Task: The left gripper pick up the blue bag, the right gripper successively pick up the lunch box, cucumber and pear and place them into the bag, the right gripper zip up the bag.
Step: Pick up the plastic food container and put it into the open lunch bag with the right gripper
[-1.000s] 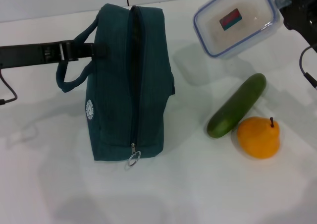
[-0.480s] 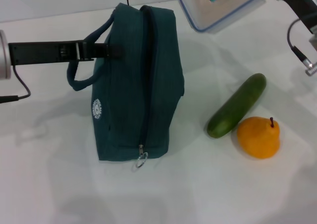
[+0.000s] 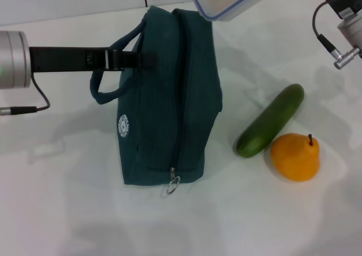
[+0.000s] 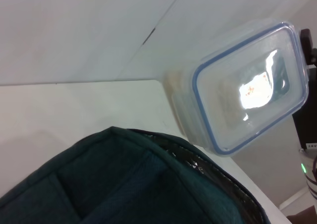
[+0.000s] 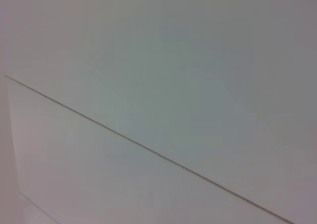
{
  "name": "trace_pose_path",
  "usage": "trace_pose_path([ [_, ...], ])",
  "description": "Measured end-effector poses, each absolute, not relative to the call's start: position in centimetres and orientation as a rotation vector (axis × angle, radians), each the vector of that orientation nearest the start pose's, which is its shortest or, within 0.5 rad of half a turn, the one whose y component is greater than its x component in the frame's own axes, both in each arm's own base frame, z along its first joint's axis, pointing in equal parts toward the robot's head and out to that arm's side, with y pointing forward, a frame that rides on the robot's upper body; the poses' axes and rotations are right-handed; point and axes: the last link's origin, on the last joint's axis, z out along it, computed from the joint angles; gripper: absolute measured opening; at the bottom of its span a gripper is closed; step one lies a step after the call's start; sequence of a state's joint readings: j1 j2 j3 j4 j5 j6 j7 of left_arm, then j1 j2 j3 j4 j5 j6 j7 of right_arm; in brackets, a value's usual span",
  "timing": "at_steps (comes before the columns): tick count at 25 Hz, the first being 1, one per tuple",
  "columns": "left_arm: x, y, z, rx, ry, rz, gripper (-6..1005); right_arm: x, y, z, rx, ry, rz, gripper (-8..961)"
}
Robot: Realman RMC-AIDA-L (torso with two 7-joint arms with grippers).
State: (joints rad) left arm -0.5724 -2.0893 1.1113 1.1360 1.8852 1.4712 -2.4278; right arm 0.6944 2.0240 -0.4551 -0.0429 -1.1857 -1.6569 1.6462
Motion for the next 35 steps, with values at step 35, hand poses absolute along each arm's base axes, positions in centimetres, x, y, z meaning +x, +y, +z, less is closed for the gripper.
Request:
trace_pose_path([
  [35, -14.4, 38.3, 2.2, -2.546, -1.339, -0.832, 69, 21.1, 35.6, 0.5, -1.914, 1.337, 1.942, 96],
])
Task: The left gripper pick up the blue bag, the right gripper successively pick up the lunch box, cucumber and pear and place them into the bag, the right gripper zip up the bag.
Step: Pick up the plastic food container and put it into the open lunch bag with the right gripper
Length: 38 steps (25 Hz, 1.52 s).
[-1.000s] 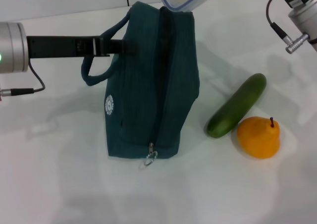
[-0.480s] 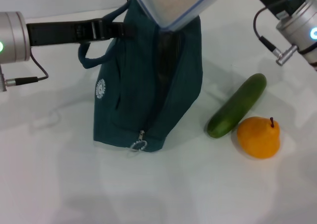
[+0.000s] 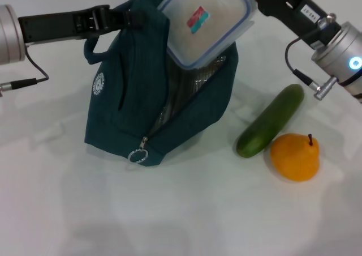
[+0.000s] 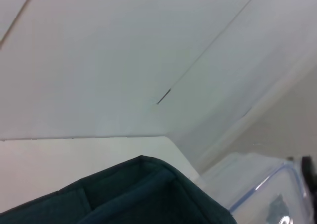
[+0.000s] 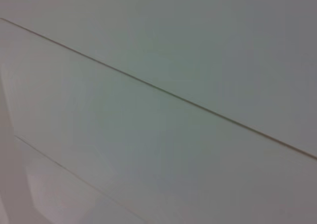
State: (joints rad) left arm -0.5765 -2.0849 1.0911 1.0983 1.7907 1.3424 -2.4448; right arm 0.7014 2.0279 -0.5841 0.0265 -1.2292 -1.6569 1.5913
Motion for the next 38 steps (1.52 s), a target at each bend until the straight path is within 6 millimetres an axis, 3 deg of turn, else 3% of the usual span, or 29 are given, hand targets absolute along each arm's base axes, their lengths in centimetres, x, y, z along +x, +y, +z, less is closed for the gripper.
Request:
trace_pose_path([
  [15, -14.5, 37.9, 2.3, -2.539, -1.373, -0.908, 69, 21.1, 35.9, -2.4, -2.016, 1.462, 1.730, 96],
  [24, -14.5, 38.0, 1.9, -2.551, -1.377, -0.930, 69, 19.3, 36.3, -2.5, -2.079, 1.427, 1.777, 97],
  [38, -14.5, 38.1, 2.0, -2.552, -1.369, -0.930, 69, 20.7, 36.5, -4.1, -2.090, 1.522, 1.595, 96],
])
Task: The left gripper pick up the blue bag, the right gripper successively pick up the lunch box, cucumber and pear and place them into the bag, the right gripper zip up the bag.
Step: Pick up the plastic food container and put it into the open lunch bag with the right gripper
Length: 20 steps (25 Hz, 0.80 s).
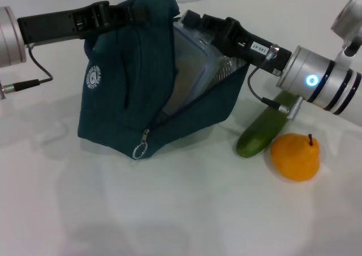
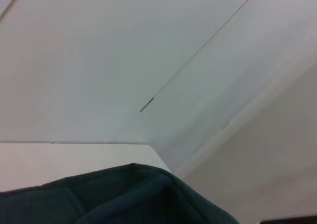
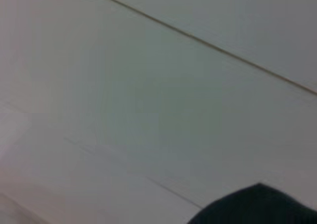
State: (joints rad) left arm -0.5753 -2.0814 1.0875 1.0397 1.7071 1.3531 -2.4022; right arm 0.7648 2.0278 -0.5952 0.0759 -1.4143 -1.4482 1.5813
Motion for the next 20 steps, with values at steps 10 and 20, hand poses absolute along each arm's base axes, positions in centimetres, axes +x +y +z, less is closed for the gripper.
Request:
trace_pose_path([
  [10, -14.7, 37.8, 1.8, -2.560, -1.385, -0.930, 69, 18.8, 36.2, -4.7, -2.259, 1.509, 1.572, 119],
  [20, -15.2, 37.9, 2.3, -2.536, -1.387, -0.947, 69, 21.4, 35.1, -2.9, -2.189, 1.475, 1.612, 172],
])
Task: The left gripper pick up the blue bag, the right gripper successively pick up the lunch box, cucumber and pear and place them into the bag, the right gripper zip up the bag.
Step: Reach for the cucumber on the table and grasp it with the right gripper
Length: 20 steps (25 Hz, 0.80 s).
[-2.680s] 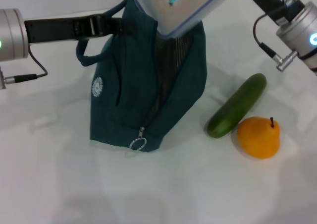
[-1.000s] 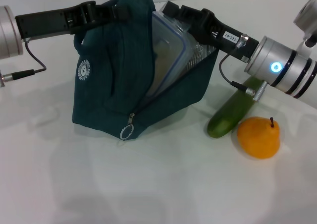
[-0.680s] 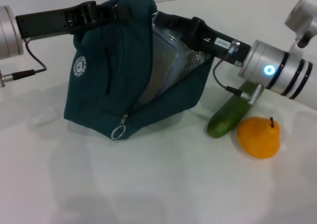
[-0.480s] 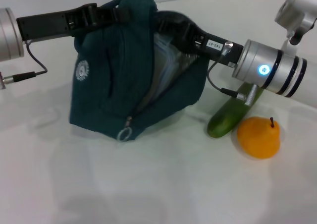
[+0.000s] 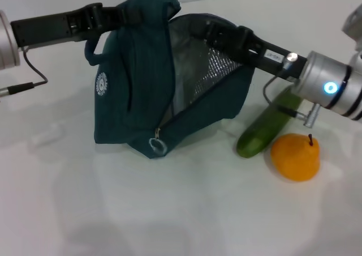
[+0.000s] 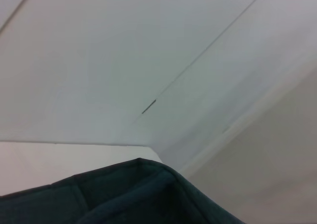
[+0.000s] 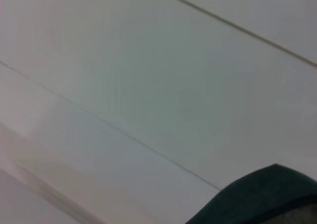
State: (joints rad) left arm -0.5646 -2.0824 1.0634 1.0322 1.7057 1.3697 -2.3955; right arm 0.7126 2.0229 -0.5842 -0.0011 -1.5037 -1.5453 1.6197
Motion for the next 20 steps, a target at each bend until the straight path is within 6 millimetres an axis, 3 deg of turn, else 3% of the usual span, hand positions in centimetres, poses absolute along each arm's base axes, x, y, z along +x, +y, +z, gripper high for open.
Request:
trace_pose_path([
  [5, -15.3, 37.9, 2.5, -2.528, -1.385, -0.954, 69, 22.6, 34.4, -1.9, -2.174, 1.475, 1.623, 243],
  [9, -15.5, 37.9, 2.5, -2.525, -1.391, -0.953, 69, 22.6, 33.5, -0.6, -2.212, 1.395, 1.695, 246],
  [13, -15.8, 37.8, 2.4, -2.522, -1.393, -0.951, 69, 23.1, 32.2, 1.7, -2.266, 1.202, 1.752, 249],
  [20, -16.4, 37.7, 2.4, -2.511, -1.399, -0.949, 69, 24.8, 29.6, 6.2, -2.366, 0.835, 1.703, 254],
])
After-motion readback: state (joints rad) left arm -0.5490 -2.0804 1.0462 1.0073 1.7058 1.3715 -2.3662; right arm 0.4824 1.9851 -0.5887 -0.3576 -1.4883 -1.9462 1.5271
